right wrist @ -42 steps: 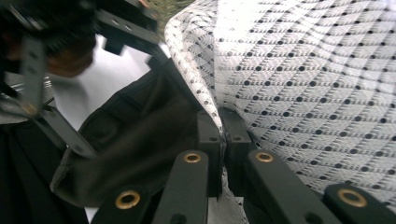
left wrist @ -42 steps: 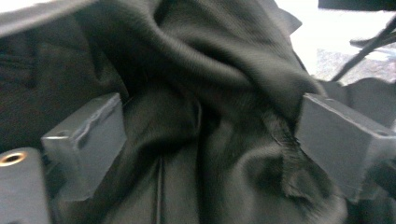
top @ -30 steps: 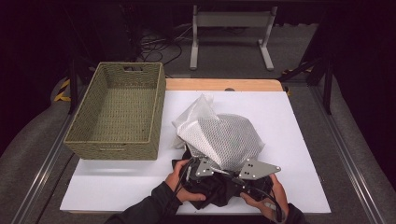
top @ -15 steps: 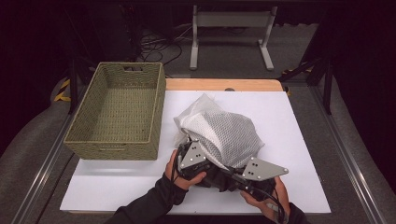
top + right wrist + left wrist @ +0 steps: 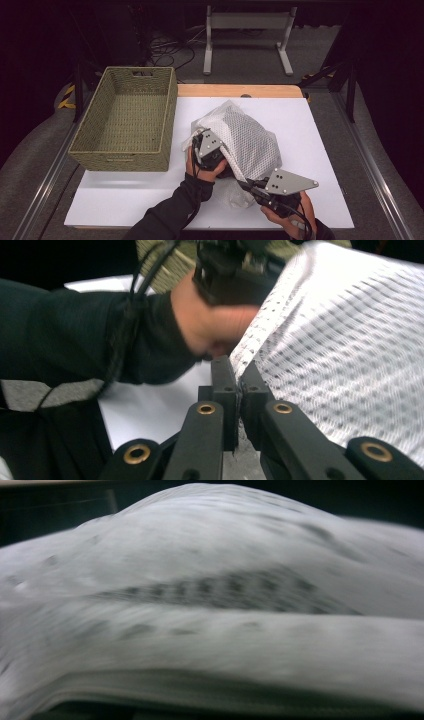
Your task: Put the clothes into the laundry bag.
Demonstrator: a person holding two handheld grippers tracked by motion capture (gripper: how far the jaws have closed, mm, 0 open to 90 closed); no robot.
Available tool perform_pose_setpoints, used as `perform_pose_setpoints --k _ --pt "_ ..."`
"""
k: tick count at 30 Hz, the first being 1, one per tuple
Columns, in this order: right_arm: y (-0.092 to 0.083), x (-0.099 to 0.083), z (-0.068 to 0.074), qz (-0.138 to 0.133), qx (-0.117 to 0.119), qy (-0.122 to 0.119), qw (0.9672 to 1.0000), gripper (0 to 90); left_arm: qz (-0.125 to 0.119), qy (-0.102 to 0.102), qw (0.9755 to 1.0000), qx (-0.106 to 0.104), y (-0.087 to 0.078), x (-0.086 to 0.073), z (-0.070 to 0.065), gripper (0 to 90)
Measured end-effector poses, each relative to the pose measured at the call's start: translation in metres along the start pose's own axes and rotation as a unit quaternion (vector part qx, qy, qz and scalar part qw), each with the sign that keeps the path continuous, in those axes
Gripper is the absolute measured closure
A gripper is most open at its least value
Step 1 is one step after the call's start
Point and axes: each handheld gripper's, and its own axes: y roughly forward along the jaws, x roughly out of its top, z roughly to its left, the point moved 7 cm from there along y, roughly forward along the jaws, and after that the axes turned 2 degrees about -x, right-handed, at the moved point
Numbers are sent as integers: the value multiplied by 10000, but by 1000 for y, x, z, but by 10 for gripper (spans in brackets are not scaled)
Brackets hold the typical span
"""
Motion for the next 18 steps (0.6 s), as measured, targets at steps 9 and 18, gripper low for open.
perform_pose_setpoints --k 9,18 --pt "19 -36 -20 357 -309 103 9988 893 -90 50 9999 -76 4 -24 20 793" --pt "15 -33 -28 245 -466 167 9985 893 186 468 9945 -919 -35 -27 5 523"
